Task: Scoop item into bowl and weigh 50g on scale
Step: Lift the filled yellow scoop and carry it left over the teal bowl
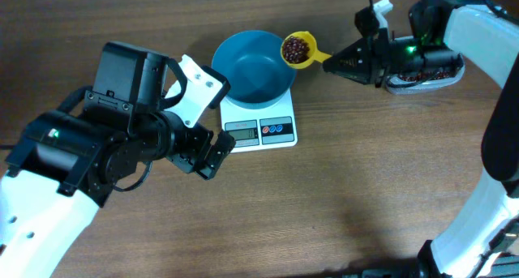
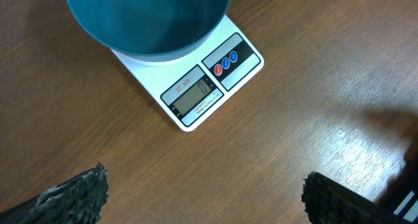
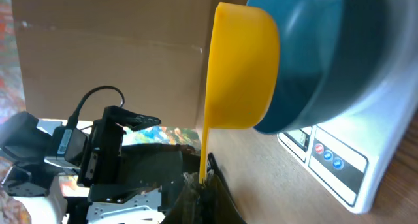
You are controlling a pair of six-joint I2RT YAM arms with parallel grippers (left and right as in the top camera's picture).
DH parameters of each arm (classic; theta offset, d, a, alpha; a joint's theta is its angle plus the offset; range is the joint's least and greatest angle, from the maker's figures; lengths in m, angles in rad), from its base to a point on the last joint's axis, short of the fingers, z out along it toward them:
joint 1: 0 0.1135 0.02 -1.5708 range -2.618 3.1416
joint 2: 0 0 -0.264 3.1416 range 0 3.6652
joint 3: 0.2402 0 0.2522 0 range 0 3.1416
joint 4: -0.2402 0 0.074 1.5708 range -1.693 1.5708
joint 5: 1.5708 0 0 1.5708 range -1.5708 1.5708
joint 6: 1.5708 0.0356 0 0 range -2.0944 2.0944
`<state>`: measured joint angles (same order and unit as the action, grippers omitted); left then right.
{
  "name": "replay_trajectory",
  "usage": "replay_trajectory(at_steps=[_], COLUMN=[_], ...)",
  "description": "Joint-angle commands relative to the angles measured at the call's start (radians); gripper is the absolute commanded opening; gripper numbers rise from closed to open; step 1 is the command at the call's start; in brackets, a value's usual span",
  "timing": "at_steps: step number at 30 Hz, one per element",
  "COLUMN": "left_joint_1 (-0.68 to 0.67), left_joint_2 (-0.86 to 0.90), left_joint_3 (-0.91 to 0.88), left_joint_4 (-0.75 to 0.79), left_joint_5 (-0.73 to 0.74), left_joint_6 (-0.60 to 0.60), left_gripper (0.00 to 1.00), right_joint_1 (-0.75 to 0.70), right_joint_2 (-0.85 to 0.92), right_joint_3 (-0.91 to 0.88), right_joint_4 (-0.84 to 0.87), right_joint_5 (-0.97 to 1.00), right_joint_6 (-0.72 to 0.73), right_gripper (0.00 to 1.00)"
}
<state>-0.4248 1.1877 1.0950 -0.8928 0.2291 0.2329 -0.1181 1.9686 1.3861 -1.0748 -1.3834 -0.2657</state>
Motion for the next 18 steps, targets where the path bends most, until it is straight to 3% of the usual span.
replay_trajectory(at_steps=[1, 7, 18], left_joint_1=[0.002, 0.002, 0.002], left_joint_2=[0.002, 0.002, 0.002], left_joint_3=[0.017, 0.017, 0.017], left_joint_4=[0.002, 0.001, 0.002], left_joint_5=[0.011, 0.011, 0.011], left_joint_6=[0.016, 0.016, 0.016], left_gripper=[0.99, 0.99, 0.99], right_joint_1=[0.048, 0.112, 0.179], right_joint_2=[0.014, 0.014, 0.014], right_joint_3=[-0.006, -0.006, -0.006], right_joint_4=[0.043, 0.142, 0.546], right_joint_5=[-0.043, 0.128, 0.22], right_joint_6=[-0.014, -0.015, -0.019], right_gripper=[0.04, 0.04, 0.04])
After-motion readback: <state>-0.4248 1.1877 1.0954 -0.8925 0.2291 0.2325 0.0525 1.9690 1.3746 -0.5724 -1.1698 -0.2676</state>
